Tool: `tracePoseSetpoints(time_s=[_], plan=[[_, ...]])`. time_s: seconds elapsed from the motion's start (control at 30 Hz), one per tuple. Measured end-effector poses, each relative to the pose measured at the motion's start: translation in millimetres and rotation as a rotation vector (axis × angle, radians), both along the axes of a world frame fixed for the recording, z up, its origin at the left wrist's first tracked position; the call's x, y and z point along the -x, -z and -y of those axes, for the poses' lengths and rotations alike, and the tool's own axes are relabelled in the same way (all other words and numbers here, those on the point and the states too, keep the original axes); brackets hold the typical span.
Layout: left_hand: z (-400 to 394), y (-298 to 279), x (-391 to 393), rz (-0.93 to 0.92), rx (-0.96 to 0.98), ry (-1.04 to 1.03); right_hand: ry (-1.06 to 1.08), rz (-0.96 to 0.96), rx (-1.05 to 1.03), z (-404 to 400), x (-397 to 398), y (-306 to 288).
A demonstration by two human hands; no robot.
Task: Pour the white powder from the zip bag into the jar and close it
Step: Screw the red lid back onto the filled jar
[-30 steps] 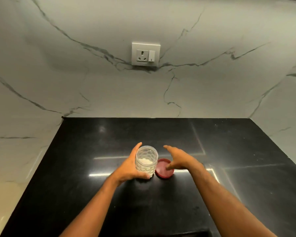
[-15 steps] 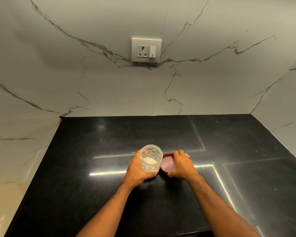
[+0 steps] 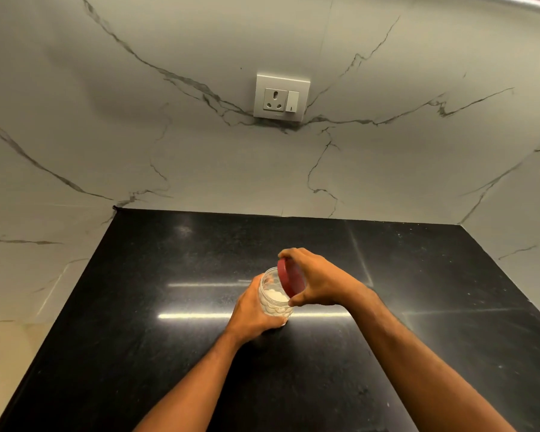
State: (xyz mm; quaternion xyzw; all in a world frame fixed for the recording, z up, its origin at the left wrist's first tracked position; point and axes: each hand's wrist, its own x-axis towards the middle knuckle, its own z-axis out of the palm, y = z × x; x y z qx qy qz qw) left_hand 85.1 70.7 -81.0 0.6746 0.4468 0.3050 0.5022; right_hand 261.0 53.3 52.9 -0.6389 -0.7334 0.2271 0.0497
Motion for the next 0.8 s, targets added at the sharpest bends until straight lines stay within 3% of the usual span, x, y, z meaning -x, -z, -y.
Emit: tracePoseSetpoints(time_s=[0.37,0.8], plan=[[-1,5,1,-0.005,0.014,0.015,-0.178,0.318,0.034,-18,26,10],[0,-2,3,0.02,0.034,0.013,-0.169,0.366,0.049,-20,35,3]])
